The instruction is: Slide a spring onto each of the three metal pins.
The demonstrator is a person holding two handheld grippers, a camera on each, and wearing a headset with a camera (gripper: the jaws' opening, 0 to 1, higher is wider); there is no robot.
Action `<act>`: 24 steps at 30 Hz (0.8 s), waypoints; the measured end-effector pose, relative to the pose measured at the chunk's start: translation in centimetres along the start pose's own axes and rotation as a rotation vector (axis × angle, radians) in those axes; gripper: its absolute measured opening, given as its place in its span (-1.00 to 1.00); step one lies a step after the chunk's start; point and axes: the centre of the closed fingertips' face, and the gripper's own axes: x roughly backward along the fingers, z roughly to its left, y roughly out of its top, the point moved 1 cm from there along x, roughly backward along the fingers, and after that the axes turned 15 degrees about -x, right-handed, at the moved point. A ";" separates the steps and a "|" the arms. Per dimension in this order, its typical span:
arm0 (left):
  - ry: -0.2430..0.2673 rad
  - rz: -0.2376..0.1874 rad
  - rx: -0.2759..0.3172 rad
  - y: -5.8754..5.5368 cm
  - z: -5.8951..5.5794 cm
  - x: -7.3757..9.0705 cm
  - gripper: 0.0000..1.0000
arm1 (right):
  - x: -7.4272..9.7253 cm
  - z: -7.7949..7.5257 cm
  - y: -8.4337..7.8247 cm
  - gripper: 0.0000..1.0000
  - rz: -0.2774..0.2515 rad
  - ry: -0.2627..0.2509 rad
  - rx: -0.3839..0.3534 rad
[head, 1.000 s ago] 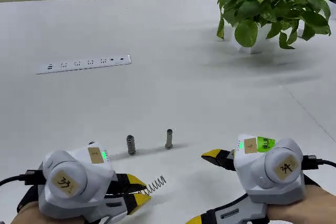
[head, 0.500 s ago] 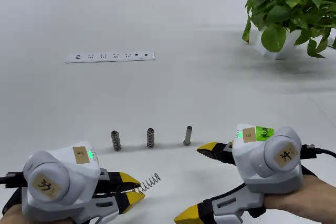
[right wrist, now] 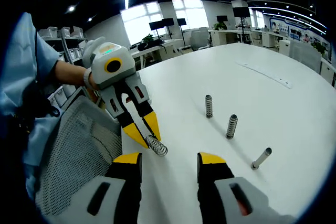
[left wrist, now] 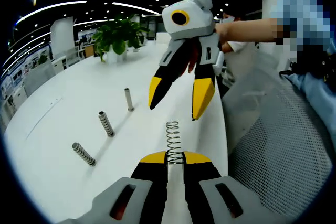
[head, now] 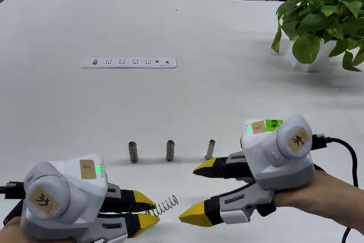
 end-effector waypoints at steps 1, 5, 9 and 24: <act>-0.005 0.000 -0.005 0.0 -0.1 0.0 -0.81 | -0.1 0.1 -0.1 -0.24 0.010 0.010 0.001; -0.029 -0.007 -0.028 0.4 -0.5 0.0 -0.81 | -0.3 1.1 -0.7 -0.42 0.054 0.074 -0.030; -0.036 -0.006 -0.054 0.7 -0.7 0.0 -0.81 | -0.5 1.5 -1.0 -0.48 0.077 0.099 -0.059; -0.066 -0.031 -0.104 1.1 -1.1 0.0 -0.81 | -0.7 1.8 -1.5 -0.71 0.113 0.126 -0.066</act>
